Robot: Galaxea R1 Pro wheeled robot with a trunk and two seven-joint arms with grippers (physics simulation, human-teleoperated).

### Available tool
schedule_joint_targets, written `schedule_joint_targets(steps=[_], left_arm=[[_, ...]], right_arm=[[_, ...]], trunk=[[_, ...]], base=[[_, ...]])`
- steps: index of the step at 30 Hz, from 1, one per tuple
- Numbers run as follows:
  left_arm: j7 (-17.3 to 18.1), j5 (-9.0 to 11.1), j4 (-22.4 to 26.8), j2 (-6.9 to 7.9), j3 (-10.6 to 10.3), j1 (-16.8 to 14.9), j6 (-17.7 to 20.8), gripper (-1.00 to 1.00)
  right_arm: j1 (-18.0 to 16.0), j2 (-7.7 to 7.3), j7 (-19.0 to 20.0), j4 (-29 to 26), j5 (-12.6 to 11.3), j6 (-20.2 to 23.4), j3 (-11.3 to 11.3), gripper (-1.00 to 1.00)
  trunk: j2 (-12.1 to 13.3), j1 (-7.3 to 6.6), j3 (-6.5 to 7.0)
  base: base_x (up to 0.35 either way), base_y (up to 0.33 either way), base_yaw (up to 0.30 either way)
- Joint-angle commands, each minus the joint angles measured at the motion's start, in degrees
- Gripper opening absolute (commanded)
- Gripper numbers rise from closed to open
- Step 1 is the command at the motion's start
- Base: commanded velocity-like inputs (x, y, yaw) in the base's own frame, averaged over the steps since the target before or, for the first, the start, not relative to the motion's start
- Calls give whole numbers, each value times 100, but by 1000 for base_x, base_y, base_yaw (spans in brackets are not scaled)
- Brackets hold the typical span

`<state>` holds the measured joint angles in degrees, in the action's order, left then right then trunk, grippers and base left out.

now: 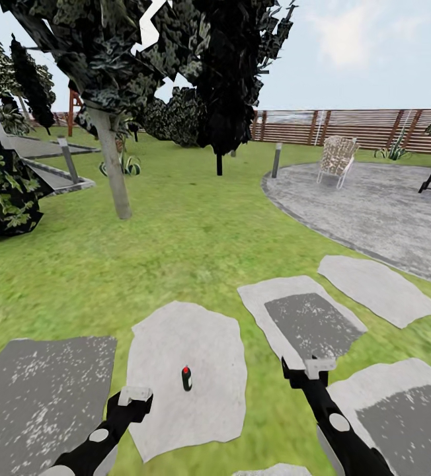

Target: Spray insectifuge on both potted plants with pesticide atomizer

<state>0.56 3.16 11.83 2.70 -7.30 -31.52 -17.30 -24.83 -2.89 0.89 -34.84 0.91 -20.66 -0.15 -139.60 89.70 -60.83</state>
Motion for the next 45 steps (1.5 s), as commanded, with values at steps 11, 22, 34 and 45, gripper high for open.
schedule_joint_targets(steps=[11,22,34,45], left_arm=[[3,27,-13,2,-10,-3,-292,100],[5,25,-14,4,-17,-3,-309,100],[3,18,-22,3,-17,-3,-309,100],[5,18,-22,2,-17,-3,-312,100]], right_arm=[[1,-1,8,11,14,-25,-3,100],[-1,36,-1,4,6,-17,-3,100],[-2,35,-1,-5,6,-17,-3,100],[-1,35,-1,-5,6,-17,4,100]], trunk=[[-367,202,-211],[-382,231,-455],[-398,261,-721],[-412,290,-964]], base=[[0,0,0],[0,0,0],[0,0,0],[0,0,0]])
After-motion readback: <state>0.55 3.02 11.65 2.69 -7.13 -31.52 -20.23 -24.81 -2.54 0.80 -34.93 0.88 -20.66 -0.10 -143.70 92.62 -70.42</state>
